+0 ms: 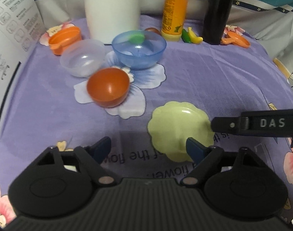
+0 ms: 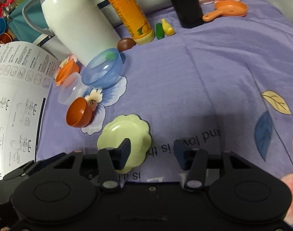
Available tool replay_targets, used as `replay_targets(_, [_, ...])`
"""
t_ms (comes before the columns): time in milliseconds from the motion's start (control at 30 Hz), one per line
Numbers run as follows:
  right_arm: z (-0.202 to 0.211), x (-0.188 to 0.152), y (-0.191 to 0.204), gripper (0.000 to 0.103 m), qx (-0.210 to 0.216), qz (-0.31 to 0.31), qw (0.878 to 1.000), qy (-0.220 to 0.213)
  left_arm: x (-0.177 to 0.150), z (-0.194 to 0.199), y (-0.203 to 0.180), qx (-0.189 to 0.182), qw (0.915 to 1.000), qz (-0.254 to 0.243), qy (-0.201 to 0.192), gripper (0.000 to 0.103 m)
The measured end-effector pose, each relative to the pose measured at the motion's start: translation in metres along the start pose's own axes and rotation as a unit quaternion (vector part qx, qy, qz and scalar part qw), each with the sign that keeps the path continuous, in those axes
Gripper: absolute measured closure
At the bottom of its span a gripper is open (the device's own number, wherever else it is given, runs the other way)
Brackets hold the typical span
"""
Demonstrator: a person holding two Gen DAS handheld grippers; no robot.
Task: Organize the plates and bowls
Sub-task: 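Move both grippers to the pale yellow scalloped plate, then close the left gripper on the yellow plate rim while the right gripper grips it too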
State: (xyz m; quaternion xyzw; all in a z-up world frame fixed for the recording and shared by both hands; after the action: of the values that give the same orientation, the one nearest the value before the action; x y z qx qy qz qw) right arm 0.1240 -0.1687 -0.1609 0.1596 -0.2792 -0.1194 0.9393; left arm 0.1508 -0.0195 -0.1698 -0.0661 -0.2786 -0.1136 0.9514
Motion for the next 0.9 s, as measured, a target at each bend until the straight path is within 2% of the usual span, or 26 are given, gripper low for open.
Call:
replay_targets(67, [-0.007,0.001,0.002,0.063,0.006,0.001,1.0,0.006,0.0,-0.007,-0.002,-0.007,0.9999,0.004,0.009,0.028])
replay_targets(200, [-0.02,0.002,0.004,0.073,0.015,0.001,1.0,0.017,-0.001,-0.018,-0.004,-0.014,0.9996,0.011,0.023,0.03])
replay_targets(367, [-0.022,0.004,0.007,0.074,0.022,0.01,1.0,0.008,0.001,-0.022,-0.009,-0.009,0.9998,0.002,0.016,0.033])
replay_targets(400, [-0.023,0.005,0.008,0.074,0.022,0.012,1.0,0.007,0.002,-0.021,-0.01,-0.006,0.9999,-0.001,0.013,0.036])
replay_targets(433, [-0.024,0.005,0.009,0.074,0.022,0.013,1.0,0.006,0.003,-0.02,-0.011,-0.004,0.9999,-0.004,0.009,0.046])
replay_targets(467, [-0.025,0.006,0.011,0.078,0.025,0.015,1.0,0.008,0.004,-0.019,-0.013,-0.008,0.9999,-0.007,0.006,0.062])
replay_targets(533, [-0.027,0.003,0.014,0.083,0.031,0.015,0.999,0.013,0.005,-0.017,-0.012,-0.012,0.9999,-0.003,0.007,0.066])
replay_targets(733, [-0.027,0.002,0.013,0.085,0.031,0.016,0.999,0.006,0.006,-0.018,-0.011,-0.014,0.9999,-0.002,0.001,0.066])
replay_targets(900, [-0.028,0.003,0.013,0.085,0.034,0.023,0.999,0.002,0.007,-0.02,-0.013,-0.012,0.9999,-0.005,-0.001,0.063])
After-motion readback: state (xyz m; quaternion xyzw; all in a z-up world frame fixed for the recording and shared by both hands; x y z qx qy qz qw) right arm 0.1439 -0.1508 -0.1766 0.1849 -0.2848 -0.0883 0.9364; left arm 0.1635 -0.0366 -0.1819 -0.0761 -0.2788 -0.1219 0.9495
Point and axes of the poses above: each gripper's, at about its wrist camera, not at the fingertips, and z roughly against the way its jaws point, y to its left, x to its top, the point moved 9 cm from there along -z, roughly the way its jaws point, and after that the axes turned 1 degree about -x, right-handed, at the moved point
